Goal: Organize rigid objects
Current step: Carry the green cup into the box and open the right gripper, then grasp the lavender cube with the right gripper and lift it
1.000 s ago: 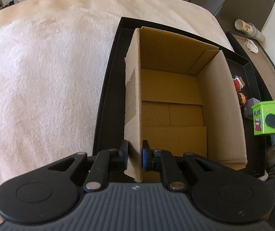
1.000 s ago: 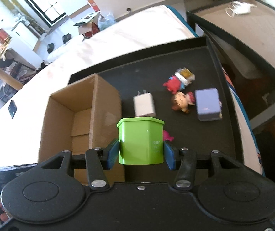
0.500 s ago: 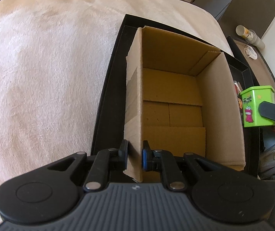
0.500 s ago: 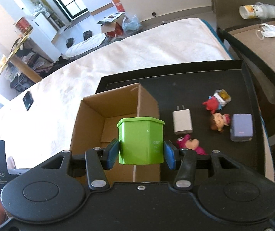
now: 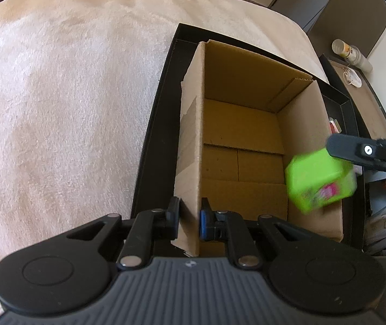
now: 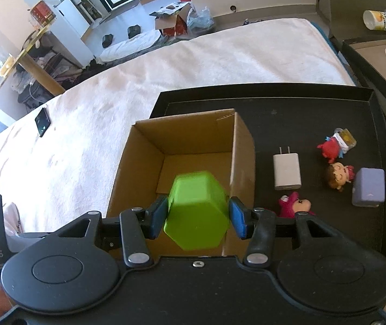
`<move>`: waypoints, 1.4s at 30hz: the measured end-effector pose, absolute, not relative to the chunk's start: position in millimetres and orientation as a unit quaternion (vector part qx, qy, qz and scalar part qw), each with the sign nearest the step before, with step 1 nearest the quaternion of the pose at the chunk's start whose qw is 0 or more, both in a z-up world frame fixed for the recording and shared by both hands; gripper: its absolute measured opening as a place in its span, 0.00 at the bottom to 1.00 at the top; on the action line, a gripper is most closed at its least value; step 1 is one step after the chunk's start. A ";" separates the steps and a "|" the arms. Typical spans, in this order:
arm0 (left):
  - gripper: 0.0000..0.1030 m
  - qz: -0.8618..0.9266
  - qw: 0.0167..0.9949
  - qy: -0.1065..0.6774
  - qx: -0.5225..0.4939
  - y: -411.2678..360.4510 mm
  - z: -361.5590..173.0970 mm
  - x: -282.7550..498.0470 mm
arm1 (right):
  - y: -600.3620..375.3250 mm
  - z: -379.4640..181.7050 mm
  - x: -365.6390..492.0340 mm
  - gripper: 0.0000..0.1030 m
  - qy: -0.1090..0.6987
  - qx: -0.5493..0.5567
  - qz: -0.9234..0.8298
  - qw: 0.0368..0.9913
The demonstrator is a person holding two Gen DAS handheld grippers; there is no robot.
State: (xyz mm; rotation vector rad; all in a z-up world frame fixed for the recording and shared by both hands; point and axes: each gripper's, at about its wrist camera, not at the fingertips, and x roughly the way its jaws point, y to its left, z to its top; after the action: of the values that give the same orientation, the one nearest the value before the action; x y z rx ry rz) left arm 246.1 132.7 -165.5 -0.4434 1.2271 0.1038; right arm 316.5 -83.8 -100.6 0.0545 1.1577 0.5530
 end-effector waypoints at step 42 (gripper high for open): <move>0.15 0.058 0.794 0.569 -0.207 132.6 -165.5 246.6 | -222.7 -147.5 373.3 0.53 0.578 0.006 0.106 0.809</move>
State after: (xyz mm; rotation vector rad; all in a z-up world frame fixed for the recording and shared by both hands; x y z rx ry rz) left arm 246.6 132.6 -165.5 -0.4455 1.2238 0.1240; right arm 373.3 -222.7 -147.5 0.0129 1.2360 0.2263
